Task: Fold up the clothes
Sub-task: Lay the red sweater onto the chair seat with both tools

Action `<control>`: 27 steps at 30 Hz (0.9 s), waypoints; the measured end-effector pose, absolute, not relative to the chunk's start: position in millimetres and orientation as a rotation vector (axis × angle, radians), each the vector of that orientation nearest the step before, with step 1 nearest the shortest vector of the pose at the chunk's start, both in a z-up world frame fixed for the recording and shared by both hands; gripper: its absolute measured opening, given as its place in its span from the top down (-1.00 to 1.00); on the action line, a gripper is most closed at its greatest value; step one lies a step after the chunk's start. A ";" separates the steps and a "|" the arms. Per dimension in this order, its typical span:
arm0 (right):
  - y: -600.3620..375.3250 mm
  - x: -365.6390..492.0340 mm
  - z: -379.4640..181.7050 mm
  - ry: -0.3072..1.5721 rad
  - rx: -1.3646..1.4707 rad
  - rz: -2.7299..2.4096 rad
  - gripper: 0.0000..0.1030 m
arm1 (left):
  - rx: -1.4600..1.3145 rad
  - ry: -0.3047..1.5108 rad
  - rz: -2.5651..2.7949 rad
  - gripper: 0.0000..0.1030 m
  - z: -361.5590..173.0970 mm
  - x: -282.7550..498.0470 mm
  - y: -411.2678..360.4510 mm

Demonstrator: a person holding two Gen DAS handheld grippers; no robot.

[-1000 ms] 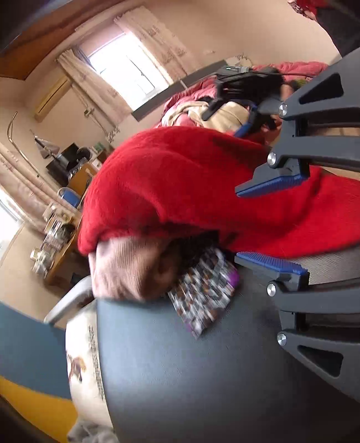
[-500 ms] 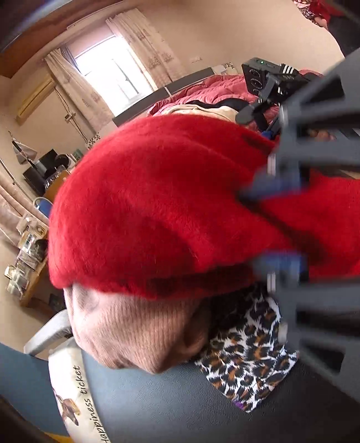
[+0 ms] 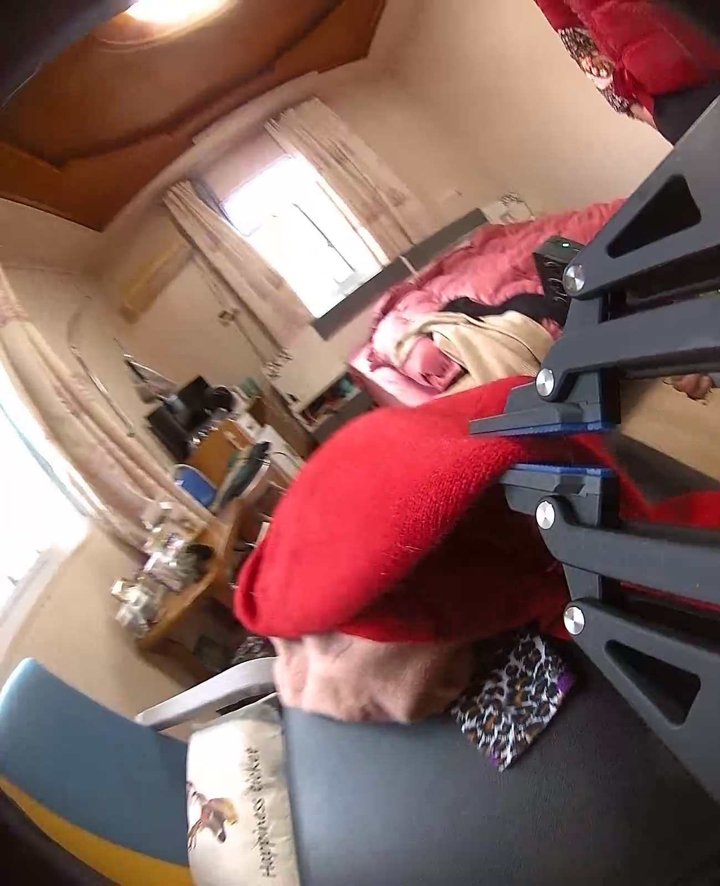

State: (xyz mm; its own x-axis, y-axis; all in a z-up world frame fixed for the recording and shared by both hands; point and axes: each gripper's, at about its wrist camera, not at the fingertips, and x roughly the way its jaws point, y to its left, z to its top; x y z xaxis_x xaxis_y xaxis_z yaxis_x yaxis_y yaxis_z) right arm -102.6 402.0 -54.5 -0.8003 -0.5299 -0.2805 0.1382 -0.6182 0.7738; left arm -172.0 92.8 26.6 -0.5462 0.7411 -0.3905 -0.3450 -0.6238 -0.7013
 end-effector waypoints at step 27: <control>216.8 -5.5 -85.0 -0.741 0.923 -2.110 -0.95 | -1.283 -0.751 2.581 0.42 -126.3 97.0 -117.3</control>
State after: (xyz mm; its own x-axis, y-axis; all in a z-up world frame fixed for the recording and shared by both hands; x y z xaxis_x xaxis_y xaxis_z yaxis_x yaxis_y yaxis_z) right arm -5.5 216.8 -85.0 -0.4954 -0.7813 -0.3796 0.3724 -0.5859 0.7198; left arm 97.0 -117.3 -126.3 -0.6180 0.3564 -0.7008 0.0753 -0.8604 -0.5040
